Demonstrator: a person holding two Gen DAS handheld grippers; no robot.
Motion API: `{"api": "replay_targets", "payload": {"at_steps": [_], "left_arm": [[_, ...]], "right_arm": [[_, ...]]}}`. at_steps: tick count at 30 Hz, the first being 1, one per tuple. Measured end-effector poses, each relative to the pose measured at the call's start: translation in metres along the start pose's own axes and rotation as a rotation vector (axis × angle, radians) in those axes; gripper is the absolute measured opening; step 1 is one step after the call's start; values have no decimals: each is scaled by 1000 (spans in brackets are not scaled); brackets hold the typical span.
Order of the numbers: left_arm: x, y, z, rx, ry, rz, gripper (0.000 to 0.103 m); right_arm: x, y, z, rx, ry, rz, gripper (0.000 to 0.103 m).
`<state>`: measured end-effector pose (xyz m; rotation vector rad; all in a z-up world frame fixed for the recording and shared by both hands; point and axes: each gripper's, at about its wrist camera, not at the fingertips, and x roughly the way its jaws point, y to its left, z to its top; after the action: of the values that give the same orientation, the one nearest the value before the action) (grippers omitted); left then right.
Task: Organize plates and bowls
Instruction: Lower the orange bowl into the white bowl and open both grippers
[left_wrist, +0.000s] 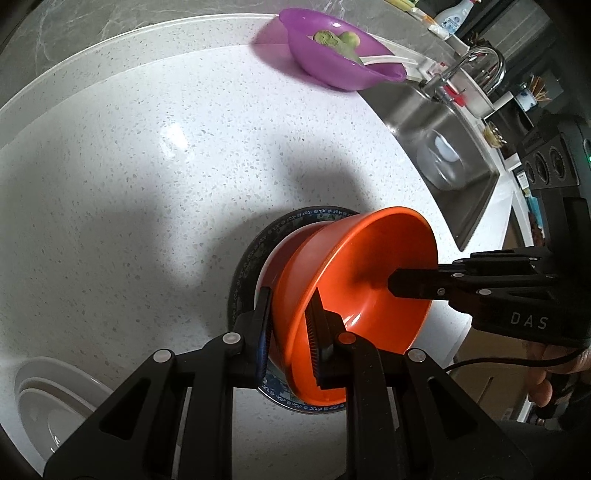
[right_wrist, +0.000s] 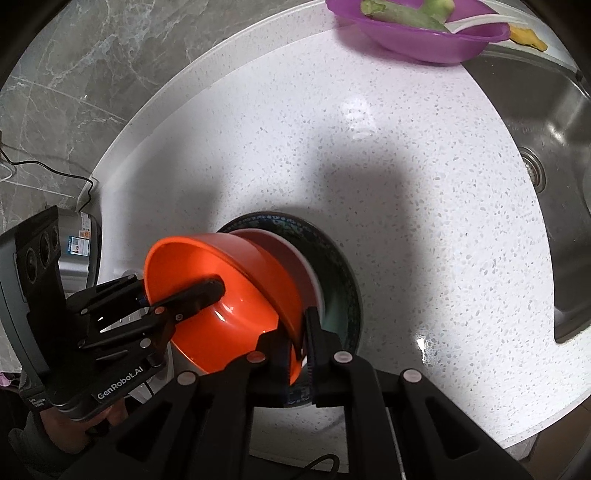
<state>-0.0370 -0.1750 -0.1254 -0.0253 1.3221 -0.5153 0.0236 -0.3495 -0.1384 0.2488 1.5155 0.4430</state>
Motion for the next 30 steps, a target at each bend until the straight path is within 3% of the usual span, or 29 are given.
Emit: {"api": "replay_targets", "payload": {"at_steps": [5, 8, 11, 12, 13, 17, 23, 28, 30], "left_arm": [[-3, 1, -2, -12, -13, -13, 20], [-8, -1, -5, -13, -35, -30, 33], [-16, -6, -7, -8, -82, -68, 68], [-18, -7, -8, -3, -103, -59, 86], [-20, -6, -8, -7, -116, -69, 89], [-23, 8, -9, -68, -129, -111, 89], [-40, 22, -8, -96, -163, -73, 89], [-50, 42, -17, -149, -160, -36, 89], [-52, 48, -21, -166, -148, -20, 89]], "right_arm": [[2, 0, 1, -3, 27, -4, 8], [4, 2, 2, -15, 47, -19, 7], [6, 3, 2, -14, 62, -21, 4], [6, 3, 2, -14, 64, -25, 6], [7, 3, 2, -18, 66, -37, 8], [9, 2, 4, -24, 79, -59, 6], [9, 4, 8, -23, 82, -55, 12], [1, 14, 6, -52, 56, -24, 48], [-3, 18, 5, -66, 41, -39, 56]]}}
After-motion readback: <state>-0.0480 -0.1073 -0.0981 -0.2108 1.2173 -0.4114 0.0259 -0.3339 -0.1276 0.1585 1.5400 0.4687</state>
